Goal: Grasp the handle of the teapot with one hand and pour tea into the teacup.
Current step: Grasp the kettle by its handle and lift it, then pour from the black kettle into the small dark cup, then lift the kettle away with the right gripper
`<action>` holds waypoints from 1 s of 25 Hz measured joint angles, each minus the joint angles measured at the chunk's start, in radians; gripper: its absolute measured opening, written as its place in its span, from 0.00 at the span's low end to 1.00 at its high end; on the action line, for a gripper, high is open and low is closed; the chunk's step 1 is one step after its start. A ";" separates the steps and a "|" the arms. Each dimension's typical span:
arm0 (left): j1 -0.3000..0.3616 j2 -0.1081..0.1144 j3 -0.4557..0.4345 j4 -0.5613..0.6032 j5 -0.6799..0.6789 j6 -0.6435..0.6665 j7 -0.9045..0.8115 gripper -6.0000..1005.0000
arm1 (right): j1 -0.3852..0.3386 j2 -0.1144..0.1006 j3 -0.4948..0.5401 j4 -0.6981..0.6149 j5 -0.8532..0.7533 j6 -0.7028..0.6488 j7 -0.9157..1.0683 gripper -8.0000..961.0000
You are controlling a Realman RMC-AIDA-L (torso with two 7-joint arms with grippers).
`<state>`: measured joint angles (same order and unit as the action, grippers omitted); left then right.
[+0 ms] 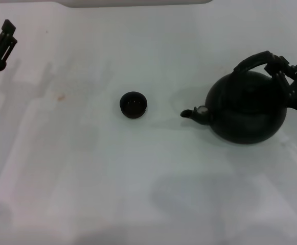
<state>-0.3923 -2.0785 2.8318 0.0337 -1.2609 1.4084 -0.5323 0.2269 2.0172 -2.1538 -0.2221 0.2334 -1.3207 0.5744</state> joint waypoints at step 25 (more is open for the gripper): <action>0.027 0.000 -0.001 0.000 -0.026 0.001 -0.006 0.83 | 0.209 -0.004 -0.020 -0.127 -0.049 0.167 -0.310 0.20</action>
<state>-0.3650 -2.0785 2.8310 0.0337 -1.2873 1.4092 -0.5381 0.4356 2.0130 -2.1739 -0.3486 0.1848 -1.1537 0.2640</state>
